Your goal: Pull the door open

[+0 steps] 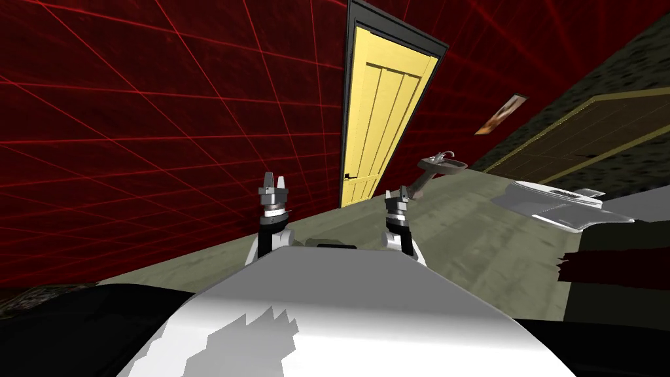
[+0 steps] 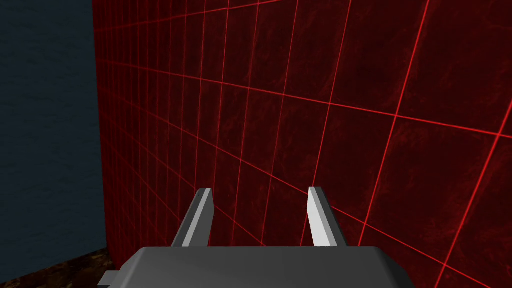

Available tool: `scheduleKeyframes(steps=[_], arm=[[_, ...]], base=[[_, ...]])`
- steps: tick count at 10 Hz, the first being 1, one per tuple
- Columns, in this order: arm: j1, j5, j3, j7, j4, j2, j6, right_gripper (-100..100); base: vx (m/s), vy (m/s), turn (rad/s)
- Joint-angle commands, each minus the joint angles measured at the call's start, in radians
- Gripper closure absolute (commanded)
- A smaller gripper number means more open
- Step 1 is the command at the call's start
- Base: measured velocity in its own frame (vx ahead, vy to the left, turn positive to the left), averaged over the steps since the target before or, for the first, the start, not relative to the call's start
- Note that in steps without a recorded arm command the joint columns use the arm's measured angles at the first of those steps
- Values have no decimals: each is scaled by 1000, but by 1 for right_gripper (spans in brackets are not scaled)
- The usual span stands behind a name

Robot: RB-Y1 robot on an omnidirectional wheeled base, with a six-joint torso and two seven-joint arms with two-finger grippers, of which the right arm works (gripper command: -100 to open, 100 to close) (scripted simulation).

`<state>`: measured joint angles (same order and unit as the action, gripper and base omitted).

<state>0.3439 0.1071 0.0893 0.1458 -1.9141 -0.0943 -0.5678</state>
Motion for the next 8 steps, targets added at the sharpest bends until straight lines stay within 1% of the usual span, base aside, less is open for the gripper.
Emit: scheduleKeyframes(steps=[1,2,3,5,6,7,8], arm=[[-17,6,3,2,50,-7,-15,-100],[-17,6,3,2,62,-7,-15,-100],[-29,10,5,3,98,-12,-23,-100],[-53,19,10,5,160,-21,-40,-100],[-53,19,10,5,175,-21,-40,-100],[-66,23,13,6,213,-26,-48,-100],[-79,28,15,7,253,-31,-57,-100]], base=[[74,-54,220],[46,-32,68],[42,-24,129],[61,-43,206],[49,-42,66],[47,-44,126],[62,-55,230]])
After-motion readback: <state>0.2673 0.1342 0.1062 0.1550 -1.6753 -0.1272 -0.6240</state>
